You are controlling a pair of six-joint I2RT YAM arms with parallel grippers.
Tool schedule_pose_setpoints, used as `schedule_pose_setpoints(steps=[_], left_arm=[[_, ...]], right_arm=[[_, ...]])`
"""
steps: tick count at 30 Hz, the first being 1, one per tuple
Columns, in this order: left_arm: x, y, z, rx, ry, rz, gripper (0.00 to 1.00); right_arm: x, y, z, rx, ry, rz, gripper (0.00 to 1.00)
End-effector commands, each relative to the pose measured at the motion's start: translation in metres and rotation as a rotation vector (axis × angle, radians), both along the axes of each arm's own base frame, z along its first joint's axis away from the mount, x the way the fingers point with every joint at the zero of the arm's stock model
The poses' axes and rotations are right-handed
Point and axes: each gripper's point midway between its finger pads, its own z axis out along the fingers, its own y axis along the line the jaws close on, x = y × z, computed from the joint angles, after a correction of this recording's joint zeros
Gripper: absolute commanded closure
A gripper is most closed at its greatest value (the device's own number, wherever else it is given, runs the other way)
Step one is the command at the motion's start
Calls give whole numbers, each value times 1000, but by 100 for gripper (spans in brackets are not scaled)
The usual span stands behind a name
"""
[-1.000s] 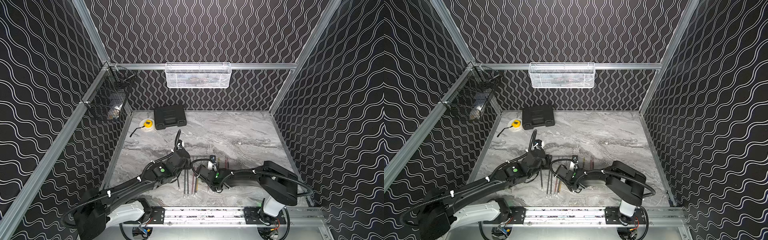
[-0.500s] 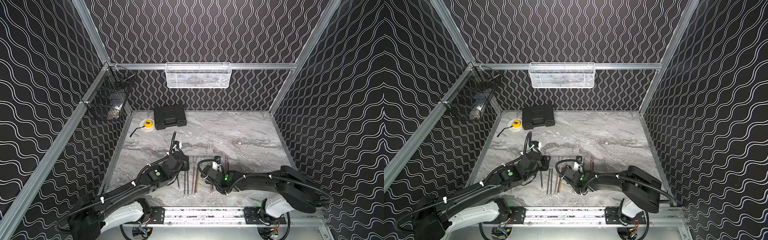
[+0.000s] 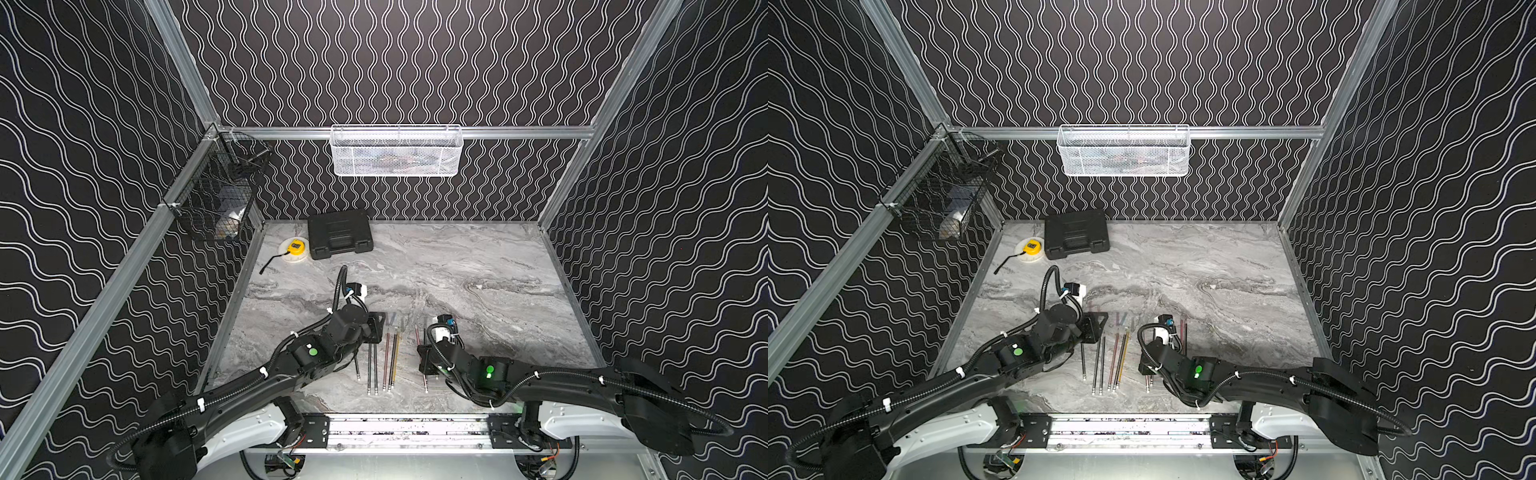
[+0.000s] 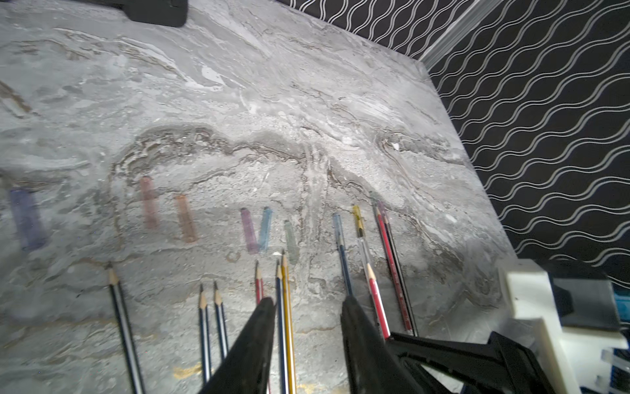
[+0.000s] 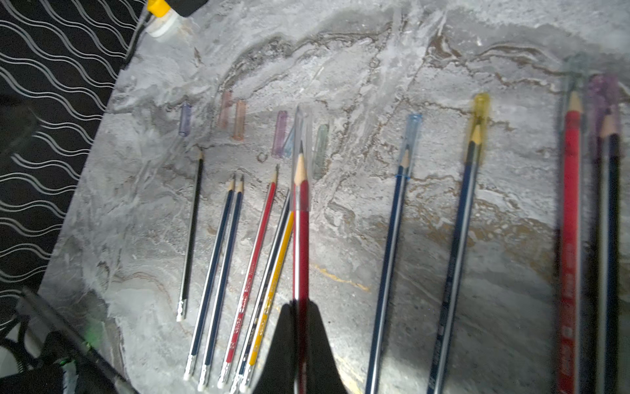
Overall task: Remove the protective cover of the pencils
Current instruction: Pick up the pencil from the center of the board.
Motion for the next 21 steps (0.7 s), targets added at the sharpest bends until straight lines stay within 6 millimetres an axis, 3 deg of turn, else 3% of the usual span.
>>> schedule_pose_setpoints(steps=[1, 4, 9, 21], left_arm=[[0, -21, 10, -90, -13, -72, 62], [-2, -35, 10, -134, 8, -125, 55], [-4, -52, 3, -185, 49, -176, 54], [-4, -56, -3, -195, 73, -180, 52]], right_arm=[[-4, 18, 19, 101, -45, 72, 100], [-8, 23, 25, 123, -65, 96, 100], [-12, 29, 36, 161, -96, 128, 100], [-22, 46, 52, 176, -154, 164, 100]])
